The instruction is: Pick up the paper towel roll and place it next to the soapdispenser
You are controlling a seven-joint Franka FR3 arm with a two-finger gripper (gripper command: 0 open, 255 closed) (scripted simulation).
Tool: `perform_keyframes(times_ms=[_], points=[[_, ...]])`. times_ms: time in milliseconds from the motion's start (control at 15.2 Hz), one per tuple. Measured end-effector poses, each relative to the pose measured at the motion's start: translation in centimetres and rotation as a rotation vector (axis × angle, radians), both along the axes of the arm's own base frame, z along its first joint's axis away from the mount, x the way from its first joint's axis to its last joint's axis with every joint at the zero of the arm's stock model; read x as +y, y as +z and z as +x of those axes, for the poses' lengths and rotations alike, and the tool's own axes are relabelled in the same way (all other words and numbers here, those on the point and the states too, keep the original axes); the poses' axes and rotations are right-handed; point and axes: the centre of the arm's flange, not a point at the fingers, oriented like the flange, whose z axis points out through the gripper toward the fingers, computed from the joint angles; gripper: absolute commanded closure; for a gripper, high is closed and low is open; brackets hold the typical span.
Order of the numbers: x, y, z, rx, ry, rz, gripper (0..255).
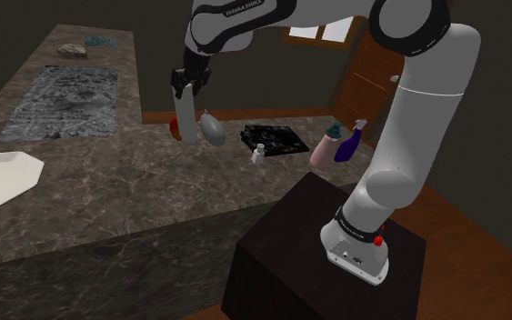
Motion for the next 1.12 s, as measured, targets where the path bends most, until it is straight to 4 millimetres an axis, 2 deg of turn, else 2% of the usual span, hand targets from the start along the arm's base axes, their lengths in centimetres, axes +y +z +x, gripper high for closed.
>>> perform_keyframes(times_ms=[1122], points=[[0.0,9.0,0.1,0.000,0.000,0.000,255]])
